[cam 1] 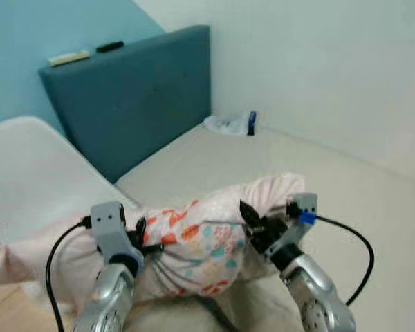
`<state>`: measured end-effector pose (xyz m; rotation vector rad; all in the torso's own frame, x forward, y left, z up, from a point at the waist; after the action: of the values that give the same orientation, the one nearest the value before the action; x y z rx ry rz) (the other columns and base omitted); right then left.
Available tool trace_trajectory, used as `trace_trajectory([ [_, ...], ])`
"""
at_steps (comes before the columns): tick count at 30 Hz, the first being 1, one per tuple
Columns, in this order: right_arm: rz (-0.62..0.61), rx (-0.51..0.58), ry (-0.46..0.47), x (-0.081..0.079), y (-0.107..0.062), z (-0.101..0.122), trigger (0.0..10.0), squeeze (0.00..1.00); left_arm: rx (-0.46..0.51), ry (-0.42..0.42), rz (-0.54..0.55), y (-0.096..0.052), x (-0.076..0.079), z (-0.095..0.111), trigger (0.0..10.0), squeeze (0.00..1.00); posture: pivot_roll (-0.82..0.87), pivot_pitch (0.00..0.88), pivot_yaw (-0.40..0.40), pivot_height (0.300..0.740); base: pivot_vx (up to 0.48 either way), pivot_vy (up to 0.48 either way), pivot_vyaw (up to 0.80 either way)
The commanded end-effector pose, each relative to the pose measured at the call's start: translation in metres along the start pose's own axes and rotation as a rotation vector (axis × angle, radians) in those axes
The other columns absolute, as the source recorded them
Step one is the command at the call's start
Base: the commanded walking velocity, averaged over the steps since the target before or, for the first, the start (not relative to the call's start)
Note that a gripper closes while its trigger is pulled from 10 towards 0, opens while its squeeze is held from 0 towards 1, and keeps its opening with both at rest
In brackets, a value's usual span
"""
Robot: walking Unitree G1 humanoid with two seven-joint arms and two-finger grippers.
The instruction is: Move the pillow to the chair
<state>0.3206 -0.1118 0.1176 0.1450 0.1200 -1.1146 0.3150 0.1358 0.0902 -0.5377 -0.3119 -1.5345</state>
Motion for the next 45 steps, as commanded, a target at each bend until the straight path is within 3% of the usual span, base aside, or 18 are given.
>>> trace_trajectory([
  [1, 0.04, 0.004, 0.003, -0.013, 0.003, 0.003, 10.0, 0.0, 0.051, 0.015, -0.055, 0.0, 0.019, 0.014, 10.0, 0.0, -0.03, 0.035, 0.021, 0.74, 0.0, 0.0, 0.74],
  [45, 0.126, -0.013, 0.015, -0.032, 0.002, 0.01, 10.0, 0.0, 0.062, 0.033, 0.009, -0.002, 0.012, 0.022, 10.0, 0.0, -0.03, 0.041, 0.008, 0.74, 0.0, 0.0, 0.74],
])
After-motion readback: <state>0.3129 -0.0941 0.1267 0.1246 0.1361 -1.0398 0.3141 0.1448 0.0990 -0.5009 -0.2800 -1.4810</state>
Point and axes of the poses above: a point about 5 cm out from each wrist's last joint towards the gripper, its own y axis pointing out of the wrist towards the gripper, its own z axis along the axis of the wrist's last joint, x = y × z, the point moved 6 cm from there along y, pointing out of the wrist towards the gripper, and after that the axes turned 11 degrees about -y, right-handed, at the moved point
